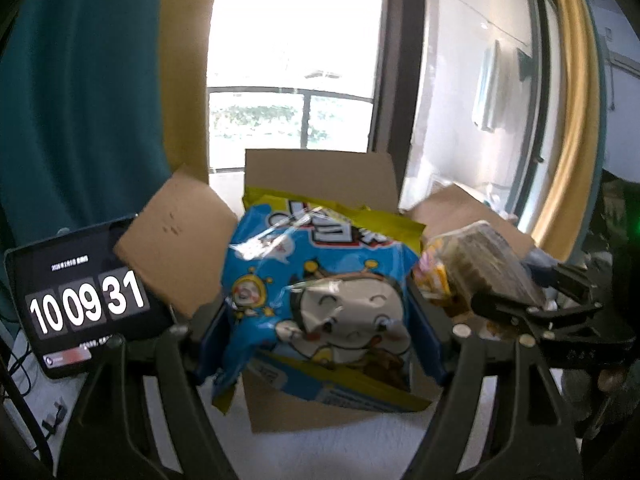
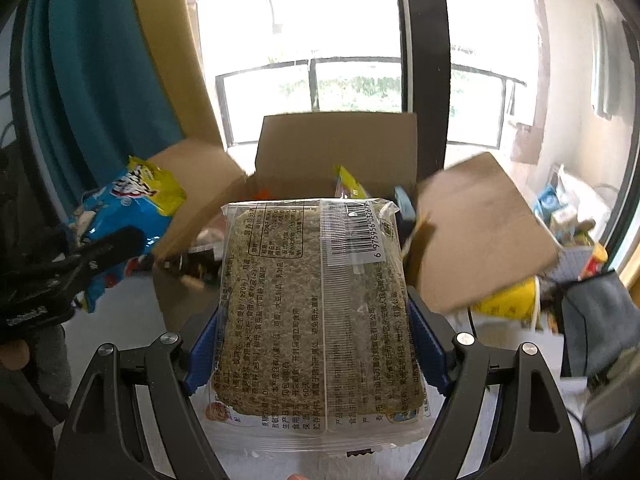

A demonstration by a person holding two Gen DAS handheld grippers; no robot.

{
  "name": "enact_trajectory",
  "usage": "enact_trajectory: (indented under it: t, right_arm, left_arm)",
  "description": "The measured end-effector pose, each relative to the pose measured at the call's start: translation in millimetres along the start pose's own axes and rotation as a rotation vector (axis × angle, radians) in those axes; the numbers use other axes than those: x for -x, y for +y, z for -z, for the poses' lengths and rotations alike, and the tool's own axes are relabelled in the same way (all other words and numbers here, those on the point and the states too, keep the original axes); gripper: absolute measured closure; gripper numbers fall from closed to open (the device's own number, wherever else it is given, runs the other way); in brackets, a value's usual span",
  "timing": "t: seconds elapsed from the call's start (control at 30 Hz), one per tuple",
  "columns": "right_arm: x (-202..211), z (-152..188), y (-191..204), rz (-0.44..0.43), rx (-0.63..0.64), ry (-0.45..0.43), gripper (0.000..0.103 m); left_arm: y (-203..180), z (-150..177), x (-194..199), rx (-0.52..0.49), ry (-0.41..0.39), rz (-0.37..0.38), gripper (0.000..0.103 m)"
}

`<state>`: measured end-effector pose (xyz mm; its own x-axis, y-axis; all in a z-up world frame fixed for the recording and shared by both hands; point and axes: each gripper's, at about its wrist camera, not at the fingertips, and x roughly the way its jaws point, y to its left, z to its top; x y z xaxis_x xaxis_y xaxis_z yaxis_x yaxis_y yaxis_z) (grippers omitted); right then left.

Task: Organize snacks
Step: 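Carry the cartoon-face bag and cracker block over the open box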

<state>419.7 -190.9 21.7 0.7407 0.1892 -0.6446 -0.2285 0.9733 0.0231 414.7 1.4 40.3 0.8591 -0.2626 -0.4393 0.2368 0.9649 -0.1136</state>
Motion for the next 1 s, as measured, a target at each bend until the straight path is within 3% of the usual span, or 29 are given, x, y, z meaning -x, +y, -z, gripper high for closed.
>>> enact_trajectory:
  t: [0.23, 0.43, 0.57, 0.63, 1.0]
  right_arm:
    - [-26, -38, -6, -0.005, -0.012, -0.034, 0.019]
    - [-37, -62, -12, 0.011, -0.015, -0.065, 0.019]
    - [-48, -66, -19, 0.034, -0.016, -0.049, 0.019]
    - [-56, -70, -21, 0.041, -0.016, -0.043, 0.019]
    - [-88, -96, -4, 0.027, 0.010, -0.038, 0.019]
  left_arm:
    - [12, -24, -46, 0.025, -0.007, -0.018, 0.026]
    - [13, -40, -97, 0.033, 0.043, 0.002, 0.025]
    - [13, -44, -123, 0.038, 0.082, 0.021, 0.016]
    - [13, -47, -125, 0.031, 0.075, 0.012, 0.010]
    - [42, -51, -75, 0.088, -0.031, -0.066, 0.010]
